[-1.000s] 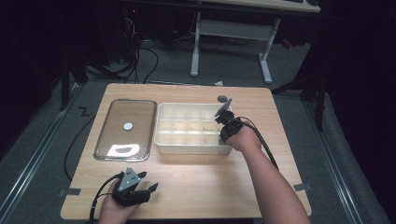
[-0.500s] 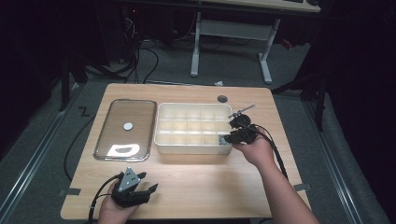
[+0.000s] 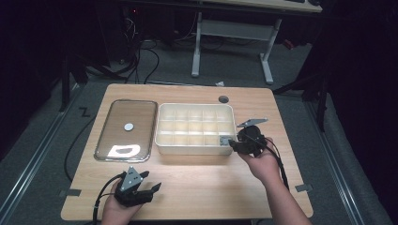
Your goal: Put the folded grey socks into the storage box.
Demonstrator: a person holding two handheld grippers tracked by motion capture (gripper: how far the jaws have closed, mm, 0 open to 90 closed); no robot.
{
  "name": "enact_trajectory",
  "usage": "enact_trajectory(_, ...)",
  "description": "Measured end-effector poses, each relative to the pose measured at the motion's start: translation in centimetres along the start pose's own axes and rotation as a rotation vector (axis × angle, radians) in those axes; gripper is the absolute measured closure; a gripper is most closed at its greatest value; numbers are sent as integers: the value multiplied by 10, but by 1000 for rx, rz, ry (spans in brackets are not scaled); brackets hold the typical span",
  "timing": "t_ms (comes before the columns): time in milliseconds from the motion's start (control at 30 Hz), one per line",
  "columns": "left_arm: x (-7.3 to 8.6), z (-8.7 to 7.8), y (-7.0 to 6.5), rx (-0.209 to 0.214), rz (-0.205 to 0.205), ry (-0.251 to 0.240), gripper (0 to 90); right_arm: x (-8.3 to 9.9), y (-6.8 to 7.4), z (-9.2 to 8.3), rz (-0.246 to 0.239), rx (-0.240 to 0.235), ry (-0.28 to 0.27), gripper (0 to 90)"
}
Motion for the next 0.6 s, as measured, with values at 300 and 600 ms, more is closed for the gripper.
enact_trajectory(300, 4, -2, 4, -24, -37, -3, 355, 26, 7, 3, 38, -30, -65, 465)
enact_trajectory(600, 2, 0, 5, -34, -39, -6, 357, 60, 21, 10, 58, -54, -131, 326)
Point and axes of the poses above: each handheld gripper's, and its own axes: z roughly forward along the jaws, x roughly out of its underside, y roughly to its left, the point moved 5 cm from there along z, roughly forward along the jaws, and after that the axes turned 9 degrees about x, right-handed, at the moved point
